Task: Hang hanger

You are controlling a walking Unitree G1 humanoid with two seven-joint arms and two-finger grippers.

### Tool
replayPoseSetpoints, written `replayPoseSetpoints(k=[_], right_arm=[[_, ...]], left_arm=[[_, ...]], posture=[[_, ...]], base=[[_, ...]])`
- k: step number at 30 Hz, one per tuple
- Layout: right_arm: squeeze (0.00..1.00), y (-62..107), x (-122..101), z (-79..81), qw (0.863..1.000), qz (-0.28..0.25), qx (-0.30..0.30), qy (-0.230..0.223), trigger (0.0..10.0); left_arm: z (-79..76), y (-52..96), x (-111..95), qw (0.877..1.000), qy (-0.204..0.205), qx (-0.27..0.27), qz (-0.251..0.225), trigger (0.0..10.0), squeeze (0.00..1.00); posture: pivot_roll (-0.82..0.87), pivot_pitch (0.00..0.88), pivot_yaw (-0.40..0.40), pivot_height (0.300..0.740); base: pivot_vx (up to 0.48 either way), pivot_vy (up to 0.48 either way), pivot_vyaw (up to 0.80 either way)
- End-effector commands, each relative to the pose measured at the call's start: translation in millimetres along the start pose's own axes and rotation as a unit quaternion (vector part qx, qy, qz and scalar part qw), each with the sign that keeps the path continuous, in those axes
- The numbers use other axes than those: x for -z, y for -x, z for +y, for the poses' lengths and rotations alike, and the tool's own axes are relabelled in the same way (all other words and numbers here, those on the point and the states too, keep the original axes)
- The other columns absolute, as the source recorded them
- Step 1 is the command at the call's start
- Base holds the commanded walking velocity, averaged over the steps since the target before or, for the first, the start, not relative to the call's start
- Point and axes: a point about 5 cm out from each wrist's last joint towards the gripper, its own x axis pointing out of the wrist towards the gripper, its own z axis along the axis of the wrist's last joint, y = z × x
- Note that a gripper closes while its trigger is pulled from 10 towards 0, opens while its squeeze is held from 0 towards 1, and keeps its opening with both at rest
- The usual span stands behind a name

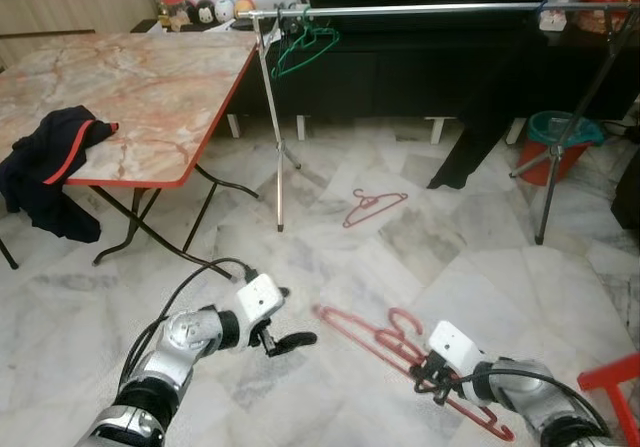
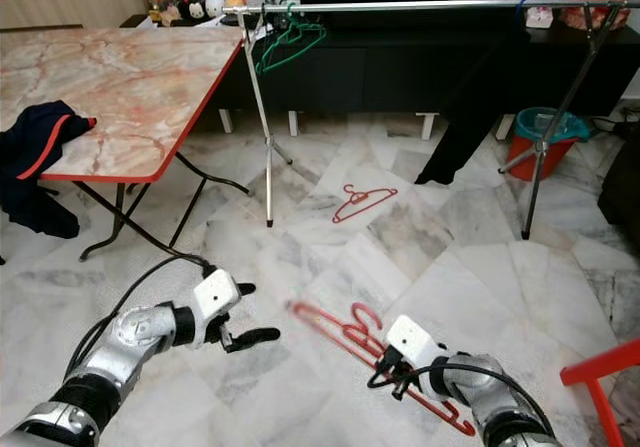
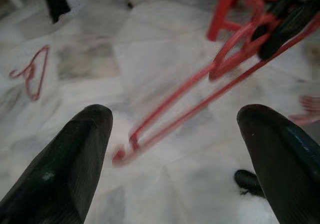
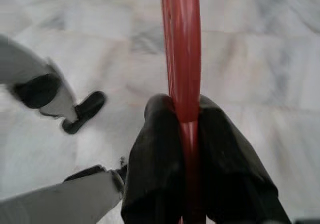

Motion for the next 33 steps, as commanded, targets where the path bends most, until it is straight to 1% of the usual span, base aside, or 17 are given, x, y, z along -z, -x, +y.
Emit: replayPoseSetpoints(k=[1, 3, 4, 7, 8, 10, 11, 15, 16, 18, 22, 25, 27, 29, 33], right_arm=[[0.0, 5.7, -7, -0.5, 0.999, -0.021, -0.032, 0.017, 10.0], [0.0, 9.7, -12, -0.6, 0.998, -0.03, -0.05, 0.026, 10.0], [0.0, 13.4, -16, -1.3, 0.997, -0.038, -0.061, 0.035, 10.0], [0.0, 17.7, -24, -1.4, 0.995, -0.048, -0.077, 0.052, 10.0], [0.0, 17.7, -24, -1.4, 0.995, -0.048, -0.077, 0.052, 10.0], [0.0, 18.9, -28, 0.0, 0.993, -0.054, -0.09, 0.058, 10.0], [0.0, 18.7, -34, 2.3, 0.991, -0.062, -0.104, 0.063, 10.0], [0.0, 17.9, -40, 5.1, 0.988, -0.069, -0.118, 0.065, 10.0], [0.0, 17.8, -41, 6.0, 0.987, -0.067, -0.126, 0.069, 10.0], [0.0, 17.5, -41, 6.6, 0.987, -0.067, -0.129, 0.069, 10.0], [0.0, 16.9, -45, 9.6, 0.986, -0.071, -0.138, 0.067, 10.0], [0.0, 15.6, -54, 9.5, 0.985, -0.076, -0.14, 0.073, 10.0], [0.0, 15.5, -56, 9.4, 0.984, -0.078, -0.142, 0.074, 10.0], [0.0, 15.6, -65, 7.7, 0.983, -0.085, -0.144, 0.082, 10.0], [0.0, 16.3, -72, 6.0, 0.982, -0.088, -0.144, 0.088, 10.0]], left_arm=[[-0.4, 3.6, -9, 0.999, -0.003, 0.036, -0.003, 10.0, 0.0], [-1.6, 4.1, -16, 0.998, -0.006, 0.059, -0.006, 10.0, 0.0], [-2.1, 3.8, -23, 0.997, -0.003, 0.076, -0.012, 10.0, 0.0], [-3.5, 2.2, -34, 0.994, 0.007, 0.103, -0.023, 10.0, 0.0], [-3.5, 2.2, -34, 0.994, 0.007, 0.103, -0.023, 10.0, 0.0], [-5.4, 0.7, -41, 0.992, 0.011, 0.121, -0.03, 10.0, 0.0], [-6.8, -2.7, -49, 0.991, 0.005, 0.133, -0.033, 10.0, 0.0], [-8.5, -5.9, -54, 0.989, 0.005, 0.145, -0.032, 10.0, 0.0], [-9.0, -8.7, -56, 0.989, 0.007, 0.148, -0.032, 10.0, 0.0], [-9.4, -9.9, -57, 0.988, 0.008, 0.149, -0.032, 10.0, 0.0], [-17.2, -16.3, -59, 0.986, 0.013, 0.167, -0.028, 10.0, 0.0], [-23.5, -18.5, -61, 0.983, 0.018, 0.184, -0.015, 10.0, 0.0], [-24.1, -18.7, -60, 0.982, 0.019, 0.187, -0.011, 10.0, 0.0], [-26.8, -20.0, -55, 0.981, 0.017, 0.191, 0.007, 10.0, 0.0], [-28.9, -21.7, -54, 0.981, 0.023, 0.19, 0.008, 10.0, 0.0]], posture=[[-0.18, 0.0, 0.043, 0.74], [-0.18, 0.0, 0.043, 0.74], [-0.19, 0.0, 0.043, 0.74], [-0.2, 0.0, 0.042, 0.74], [-0.2, 0.0, 0.042, 0.74], [-0.2, 0.0, 0.04, 0.74], [-0.19, 0.0, 0.039, 0.74], [-0.19, 0.0, 0.039, 0.74], [-0.19, 0.0, 0.038, 0.74], [-0.19, 0.0, 0.038, 0.74], [-0.2, 0.0, 0.038, 0.74], [-0.19, 0.0, 0.038, 0.74], [-0.19, 0.0, 0.038, 0.74], [-0.19, 0.0, 0.038, 0.74], [-0.19, 0.0, 0.036, 0.74]], base=[[0.0, 0.0, 0.0], [0.0, 0.0, 0.0], [0.0, 0.0, 0.0], [0.0, 0.0, 0.0], [0.0, 0.0, 0.0], [0.0, 0.0, 0.0], [0.0, 0.0, 0.0], [0.0, 0.0, 0.0], [0.0, 0.0, 0.0], [0.0, 0.0, 0.0], [0.0, 0.0, 0.0], [0.0, 0.0, 0.0], [0.0, 0.0, 0.0], [0.0, 0.0, 0.0], [0.0, 0.0, 0.0]])
